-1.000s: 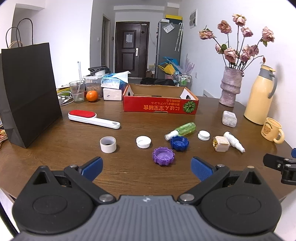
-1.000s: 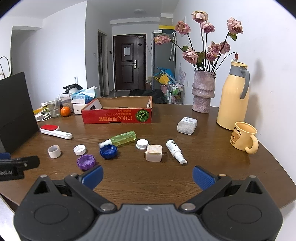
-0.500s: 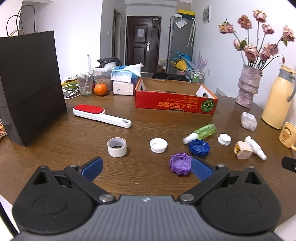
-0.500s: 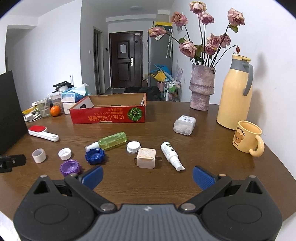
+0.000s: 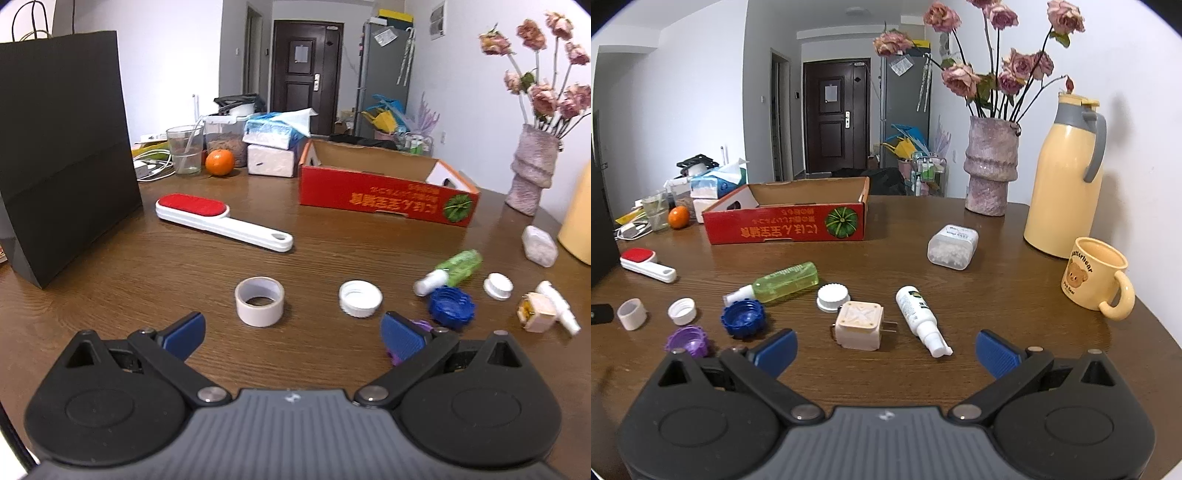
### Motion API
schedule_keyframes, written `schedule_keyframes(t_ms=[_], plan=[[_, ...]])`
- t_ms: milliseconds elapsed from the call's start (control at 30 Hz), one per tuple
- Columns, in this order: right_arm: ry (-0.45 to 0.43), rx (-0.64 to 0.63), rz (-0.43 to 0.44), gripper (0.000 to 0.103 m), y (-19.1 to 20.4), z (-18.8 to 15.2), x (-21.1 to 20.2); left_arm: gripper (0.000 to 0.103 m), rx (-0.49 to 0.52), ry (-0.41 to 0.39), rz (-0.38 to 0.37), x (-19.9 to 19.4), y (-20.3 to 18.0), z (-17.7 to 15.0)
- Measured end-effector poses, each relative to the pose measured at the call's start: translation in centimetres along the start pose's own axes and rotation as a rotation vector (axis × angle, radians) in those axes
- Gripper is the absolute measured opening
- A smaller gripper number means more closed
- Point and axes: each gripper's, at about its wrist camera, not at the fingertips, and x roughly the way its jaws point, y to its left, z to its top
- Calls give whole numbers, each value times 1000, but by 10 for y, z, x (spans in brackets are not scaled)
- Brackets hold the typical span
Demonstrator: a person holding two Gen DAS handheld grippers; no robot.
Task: Organize rigid objects
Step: 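Lower the left tool onto the white tape roll while the right tool approaches the white spray bottle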
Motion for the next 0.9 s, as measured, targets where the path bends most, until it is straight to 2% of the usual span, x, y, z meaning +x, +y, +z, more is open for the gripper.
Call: schedule_keyframes(t_ms=[567,667,733,900], plan=[[30,18,-4,99,-23,-1,62,101,-50,41,66,69,25,3],[33,21,-12,97,-29,-1,72,94,-66,62,72,81,28,3],[36,23,-20,97,-33,-1,79,84,-73,76,73,87,30,3],[47,37,-29,89,-43,-2,93,78,-72,73,77,94,31,6]])
